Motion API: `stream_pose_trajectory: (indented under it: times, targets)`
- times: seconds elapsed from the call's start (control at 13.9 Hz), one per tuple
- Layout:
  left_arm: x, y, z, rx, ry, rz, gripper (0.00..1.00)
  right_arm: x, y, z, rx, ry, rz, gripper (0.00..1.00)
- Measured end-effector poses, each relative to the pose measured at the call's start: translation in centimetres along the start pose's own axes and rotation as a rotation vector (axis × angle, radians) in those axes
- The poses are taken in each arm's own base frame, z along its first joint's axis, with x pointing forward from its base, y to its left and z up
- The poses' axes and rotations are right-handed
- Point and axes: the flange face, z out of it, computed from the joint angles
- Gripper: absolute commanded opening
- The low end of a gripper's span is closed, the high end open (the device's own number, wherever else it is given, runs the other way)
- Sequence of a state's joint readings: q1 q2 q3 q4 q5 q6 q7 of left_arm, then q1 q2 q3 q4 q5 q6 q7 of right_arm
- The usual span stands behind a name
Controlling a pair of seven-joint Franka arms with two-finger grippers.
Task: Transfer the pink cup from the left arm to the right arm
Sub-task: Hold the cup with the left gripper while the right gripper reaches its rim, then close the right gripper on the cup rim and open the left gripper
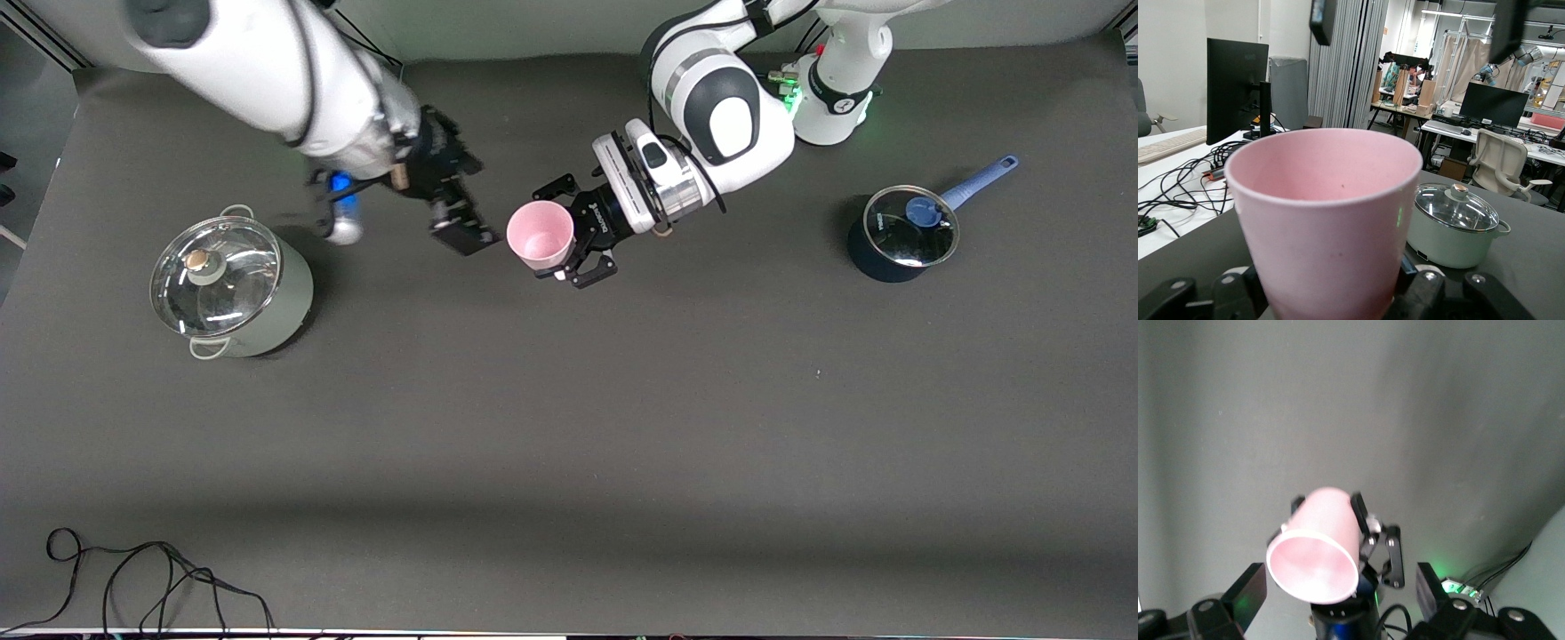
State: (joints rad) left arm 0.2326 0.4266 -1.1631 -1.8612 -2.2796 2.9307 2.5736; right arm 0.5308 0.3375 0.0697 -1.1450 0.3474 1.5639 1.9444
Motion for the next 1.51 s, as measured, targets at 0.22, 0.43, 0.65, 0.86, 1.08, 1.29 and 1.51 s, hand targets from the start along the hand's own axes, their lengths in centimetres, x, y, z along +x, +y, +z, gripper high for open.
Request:
stream_pose_trajectory:
  times: [0.22,0.43,0.65,0.86,1.08,1.29,1.51]
  targets:
    - [0.0,-0.1,0.0,0.002,-0.001,0.0,0.36,-1.5,0.0,1.9,-0.019,0.003,-0.028,0.99]
    - [-0.1,-0.2,0.0,0.003,-0.001,-0.001,0.36,-2.1,-0.2,3.8,-0.044,0.017,-0.078,0.99]
    - [-0.1,-0.2,0.0,0.003,-0.001,-0.001,0.36,-3.7,0.2,6.4,-0.064,0.072,-0.119,0.97]
    - [-0.1,-0.2,-0.1,0.005,-0.003,-0.001,0.36,-4.2,0.2,8.0,-0.08,0.098,-0.152,0.8]
    - [-0.1,-0.3,-0.1,0.006,-0.004,-0.001,0.37,-3.9,0.0,7.9,-0.069,0.128,-0.172,0.36]
    - [-0.1,-0.3,-0.1,0.007,-0.004,-0.001,0.37,-3.3,0.0,7.6,-0.064,0.184,-0.178,0.0]
    - [-0.2,-0.3,-0.1,0.005,-0.004,-0.001,0.38,-3.0,-0.1,7.4,-0.057,0.193,-0.178,0.0]
